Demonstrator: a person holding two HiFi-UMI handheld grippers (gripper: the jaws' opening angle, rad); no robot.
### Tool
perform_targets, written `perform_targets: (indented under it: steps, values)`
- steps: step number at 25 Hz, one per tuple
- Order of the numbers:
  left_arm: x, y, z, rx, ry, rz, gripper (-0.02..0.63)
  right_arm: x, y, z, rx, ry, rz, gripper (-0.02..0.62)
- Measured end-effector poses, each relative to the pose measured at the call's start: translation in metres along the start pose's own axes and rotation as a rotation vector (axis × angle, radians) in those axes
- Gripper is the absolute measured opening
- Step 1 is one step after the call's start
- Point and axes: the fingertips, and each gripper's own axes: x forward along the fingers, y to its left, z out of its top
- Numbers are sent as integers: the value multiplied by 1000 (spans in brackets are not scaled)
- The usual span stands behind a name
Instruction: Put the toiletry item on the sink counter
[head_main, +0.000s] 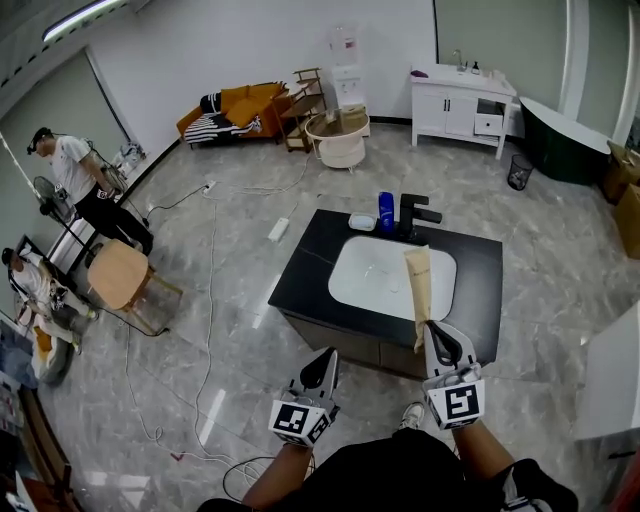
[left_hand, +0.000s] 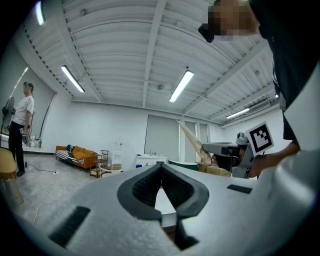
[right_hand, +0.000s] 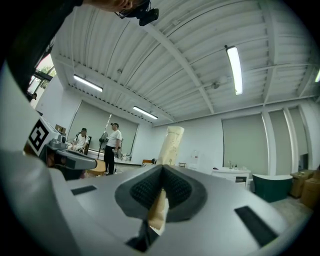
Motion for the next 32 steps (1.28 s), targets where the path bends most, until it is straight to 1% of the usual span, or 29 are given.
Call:
perform_targets:
  steps: [4,9,14,19,22,25,32]
  values:
    - [35,-8,-5,0,15,-18,9,10,-32,-9,-12,-4,-20,8]
    - [76,-18,-5,14,13,-29,9,17,-70,-20,-11,33,-48,8]
    - [113,-31,-5,5,19,-48,9,21,-105,-25,-17,40,-53,8]
    - [146,-49,-3,32,24,-80,9,28,-138,-33,-17,36,-65,8]
    - [158,-44,-3,68,23,-64,9,30,-150,-37,7,44,-67,8]
    - [167,-37,1,67,19,-48,9,31,-162,-36,34,51,-75,8]
    - [192,-30,-10,36,39,-94,9,47,-177,-41,37,75,-119,8]
